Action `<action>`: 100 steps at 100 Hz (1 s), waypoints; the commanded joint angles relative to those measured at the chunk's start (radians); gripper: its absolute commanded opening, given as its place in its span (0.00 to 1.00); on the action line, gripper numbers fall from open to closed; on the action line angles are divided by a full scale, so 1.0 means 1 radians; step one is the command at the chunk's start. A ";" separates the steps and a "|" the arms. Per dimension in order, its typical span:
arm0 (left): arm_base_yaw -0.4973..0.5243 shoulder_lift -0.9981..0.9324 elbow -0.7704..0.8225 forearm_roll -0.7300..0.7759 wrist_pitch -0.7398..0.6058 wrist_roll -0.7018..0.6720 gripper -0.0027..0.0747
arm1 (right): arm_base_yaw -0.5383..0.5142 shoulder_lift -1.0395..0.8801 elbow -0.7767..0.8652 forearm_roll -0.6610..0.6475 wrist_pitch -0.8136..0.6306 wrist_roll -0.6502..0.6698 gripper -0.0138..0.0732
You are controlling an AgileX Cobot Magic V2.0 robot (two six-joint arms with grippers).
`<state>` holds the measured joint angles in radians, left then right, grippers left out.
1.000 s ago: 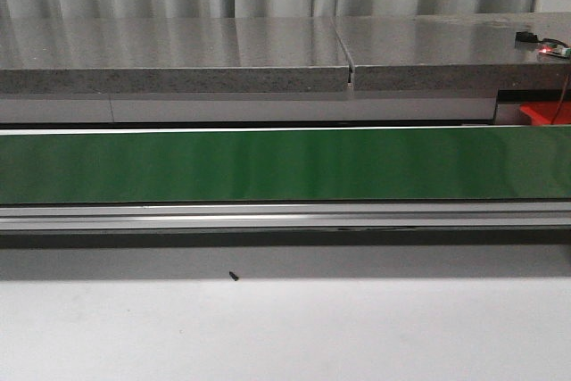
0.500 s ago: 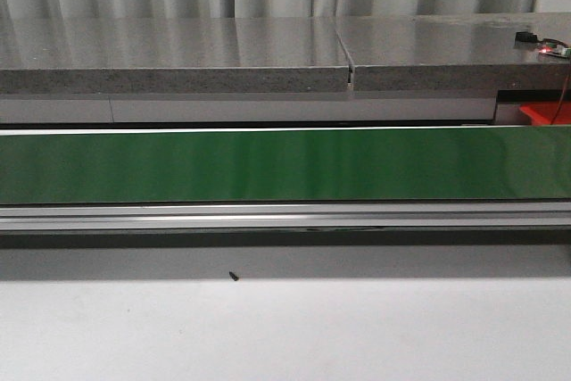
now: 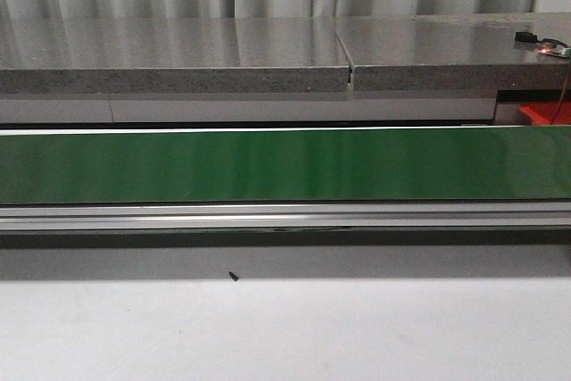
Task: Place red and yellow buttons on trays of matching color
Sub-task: 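Lower the left gripper around the red button and close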
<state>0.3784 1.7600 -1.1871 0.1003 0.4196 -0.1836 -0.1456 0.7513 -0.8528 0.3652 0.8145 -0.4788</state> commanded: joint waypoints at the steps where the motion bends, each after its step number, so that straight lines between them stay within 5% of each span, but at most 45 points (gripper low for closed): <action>1: 0.004 -0.042 -0.031 0.004 -0.067 -0.002 0.74 | 0.001 -0.007 -0.025 0.017 -0.056 -0.012 0.08; 100: 0.004 0.101 -0.123 0.021 0.074 0.000 0.74 | 0.001 -0.007 -0.025 0.017 -0.056 -0.012 0.08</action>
<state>0.3784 1.8974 -1.2767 0.1157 0.5126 -0.1818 -0.1456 0.7513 -0.8528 0.3652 0.8145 -0.4788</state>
